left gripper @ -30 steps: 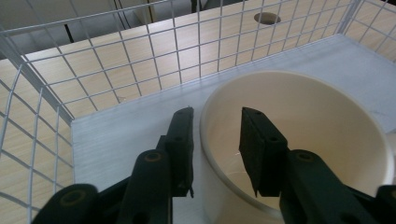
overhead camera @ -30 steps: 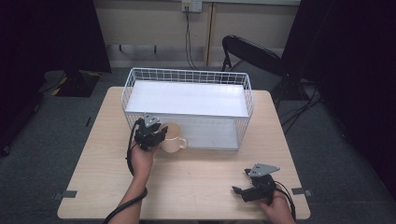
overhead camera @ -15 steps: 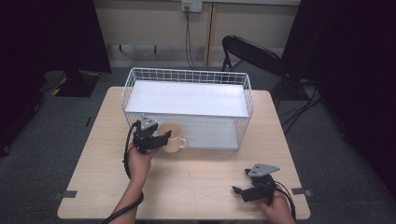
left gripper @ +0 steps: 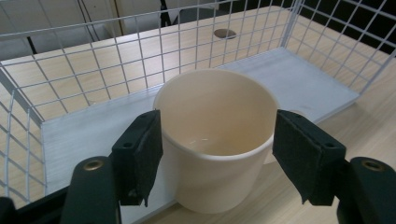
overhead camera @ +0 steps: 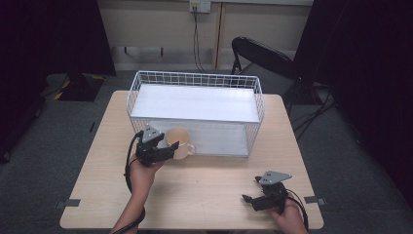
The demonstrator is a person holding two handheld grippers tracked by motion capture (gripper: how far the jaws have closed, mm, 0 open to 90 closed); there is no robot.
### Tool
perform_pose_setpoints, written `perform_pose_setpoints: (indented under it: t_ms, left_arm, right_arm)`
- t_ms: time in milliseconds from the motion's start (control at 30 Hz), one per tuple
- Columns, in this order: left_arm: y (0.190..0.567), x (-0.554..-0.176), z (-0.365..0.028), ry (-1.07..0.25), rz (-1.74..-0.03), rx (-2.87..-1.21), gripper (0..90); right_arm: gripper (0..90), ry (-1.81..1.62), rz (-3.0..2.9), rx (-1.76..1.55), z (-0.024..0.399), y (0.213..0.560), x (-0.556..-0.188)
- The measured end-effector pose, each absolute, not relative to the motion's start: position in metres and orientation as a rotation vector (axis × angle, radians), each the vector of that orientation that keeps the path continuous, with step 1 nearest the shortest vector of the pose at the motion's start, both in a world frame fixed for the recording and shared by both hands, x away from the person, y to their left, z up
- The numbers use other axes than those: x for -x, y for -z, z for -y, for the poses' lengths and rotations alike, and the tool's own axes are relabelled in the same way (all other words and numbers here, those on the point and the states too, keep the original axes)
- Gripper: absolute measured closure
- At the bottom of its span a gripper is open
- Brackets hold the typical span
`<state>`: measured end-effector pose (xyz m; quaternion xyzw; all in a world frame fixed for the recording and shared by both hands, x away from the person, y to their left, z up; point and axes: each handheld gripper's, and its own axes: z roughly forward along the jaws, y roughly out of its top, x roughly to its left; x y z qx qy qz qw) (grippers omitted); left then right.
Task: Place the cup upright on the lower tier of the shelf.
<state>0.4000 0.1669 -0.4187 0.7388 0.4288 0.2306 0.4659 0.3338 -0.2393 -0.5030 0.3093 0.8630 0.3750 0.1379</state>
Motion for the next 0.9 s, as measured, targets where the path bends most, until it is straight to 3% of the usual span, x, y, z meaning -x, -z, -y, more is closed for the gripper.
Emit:
perform_pose_setpoints:
  t_ms: [900]
  left_arm:
    - [0.430,-0.383,-0.162,-0.545,-1.040,-1.851,30.4]
  right_arm:
    - [12.6,-1.085,-2.496,-0.895,0.239,0.503,-0.334]
